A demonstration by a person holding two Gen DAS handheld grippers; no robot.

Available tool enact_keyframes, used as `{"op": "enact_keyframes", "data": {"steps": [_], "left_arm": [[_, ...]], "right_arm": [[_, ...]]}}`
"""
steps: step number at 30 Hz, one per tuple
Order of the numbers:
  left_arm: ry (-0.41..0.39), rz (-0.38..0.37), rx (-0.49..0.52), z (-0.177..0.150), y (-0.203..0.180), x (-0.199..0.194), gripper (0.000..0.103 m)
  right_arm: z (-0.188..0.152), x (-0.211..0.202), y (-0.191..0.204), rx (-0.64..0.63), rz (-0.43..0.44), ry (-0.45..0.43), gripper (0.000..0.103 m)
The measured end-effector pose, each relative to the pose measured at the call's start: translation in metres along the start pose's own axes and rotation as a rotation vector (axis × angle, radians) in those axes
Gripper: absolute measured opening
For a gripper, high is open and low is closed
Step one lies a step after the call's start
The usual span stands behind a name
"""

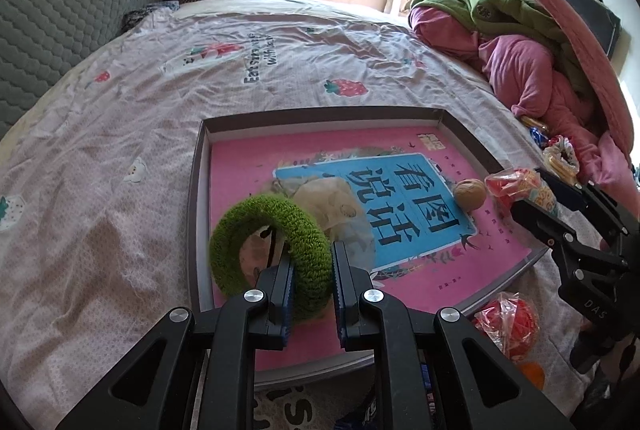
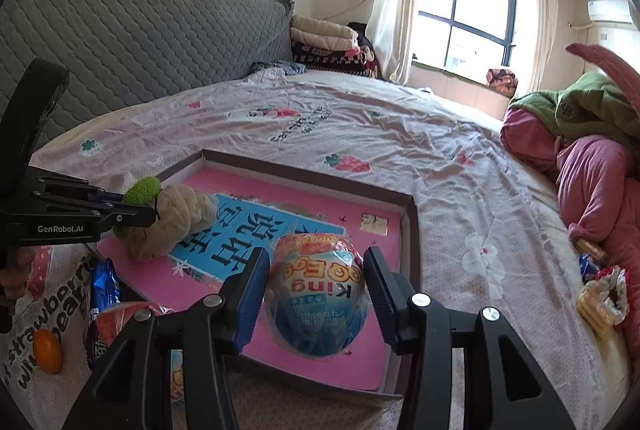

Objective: Organize objects
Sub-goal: 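Lower the ring onto the book with left tool while right tool lowers the egg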

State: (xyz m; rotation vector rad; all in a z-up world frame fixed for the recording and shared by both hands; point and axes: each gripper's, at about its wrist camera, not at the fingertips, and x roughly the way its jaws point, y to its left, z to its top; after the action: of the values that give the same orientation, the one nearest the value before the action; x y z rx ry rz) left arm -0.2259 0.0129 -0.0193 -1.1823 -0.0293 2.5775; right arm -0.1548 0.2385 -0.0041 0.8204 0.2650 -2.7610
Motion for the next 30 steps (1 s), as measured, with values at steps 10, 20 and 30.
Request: {"op": "enact_keyframes", "data": {"steps": [10, 20, 30], "left_arm": [[0.040, 0.001, 0.003, -0.005, 0.001, 0.018, 0.016], [0.050, 0.003, 0.009, -0.009, 0.003, 0.026, 0.016], [0.032, -0.012, 0.015, -0.008, 0.003, 0.032, 0.016]], "right_arm": [[-0.007, 0.015, -0.003, 0.015, 0.007, 0.065, 0.049], [-0.010, 0.023, -0.005, 0.017, 0.002, 0.085, 0.049], [-0.010, 0.029, -0.005, 0.014, -0.013, 0.073, 0.049]]}}
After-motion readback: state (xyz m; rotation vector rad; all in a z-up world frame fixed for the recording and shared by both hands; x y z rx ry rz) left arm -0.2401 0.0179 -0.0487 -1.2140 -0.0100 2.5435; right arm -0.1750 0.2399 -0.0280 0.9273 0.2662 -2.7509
